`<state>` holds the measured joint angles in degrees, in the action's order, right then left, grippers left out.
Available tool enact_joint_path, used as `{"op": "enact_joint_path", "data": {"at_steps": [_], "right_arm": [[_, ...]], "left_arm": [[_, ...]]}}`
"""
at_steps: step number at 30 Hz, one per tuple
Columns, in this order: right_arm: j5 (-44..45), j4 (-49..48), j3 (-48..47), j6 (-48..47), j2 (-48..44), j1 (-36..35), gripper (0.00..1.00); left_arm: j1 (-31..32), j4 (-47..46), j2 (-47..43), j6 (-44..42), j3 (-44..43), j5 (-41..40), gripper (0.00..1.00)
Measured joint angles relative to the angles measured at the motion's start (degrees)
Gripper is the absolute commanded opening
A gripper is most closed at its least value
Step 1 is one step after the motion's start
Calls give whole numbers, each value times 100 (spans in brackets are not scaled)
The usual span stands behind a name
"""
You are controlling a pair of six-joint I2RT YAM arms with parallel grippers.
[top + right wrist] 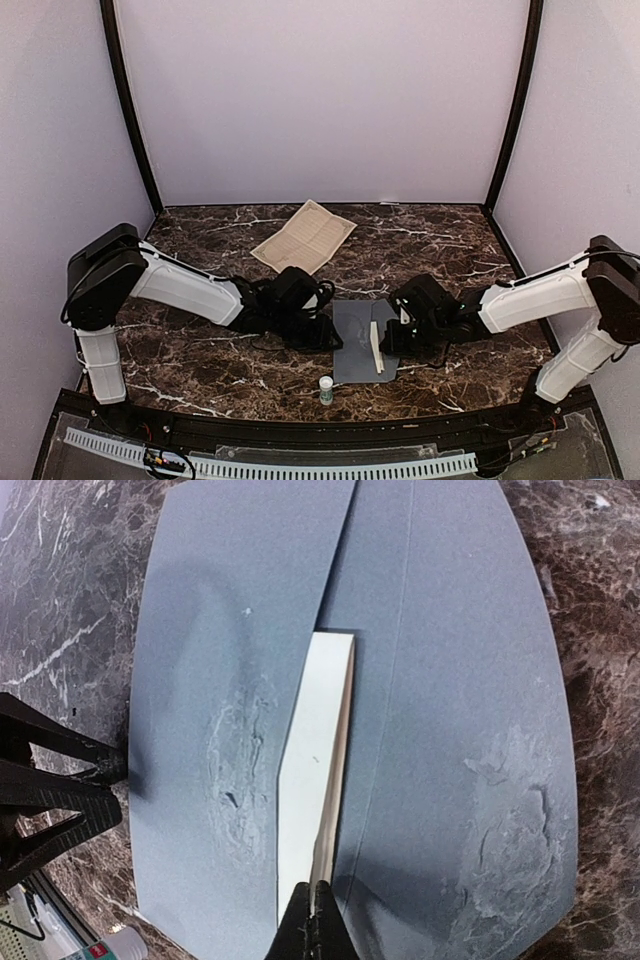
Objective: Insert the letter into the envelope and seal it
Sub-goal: Place the letter in the envelope.
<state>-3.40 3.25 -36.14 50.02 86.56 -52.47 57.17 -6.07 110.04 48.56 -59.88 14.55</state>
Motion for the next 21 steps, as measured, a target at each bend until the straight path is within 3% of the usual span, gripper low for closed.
{"op": "enact_joint_path", "data": {"at_steps": [21], "right_arm": [[-111, -352, 0, -4, 254, 2, 0]], "left_arm": [[-7, -90, 177, 11, -116, 125, 15]]}}
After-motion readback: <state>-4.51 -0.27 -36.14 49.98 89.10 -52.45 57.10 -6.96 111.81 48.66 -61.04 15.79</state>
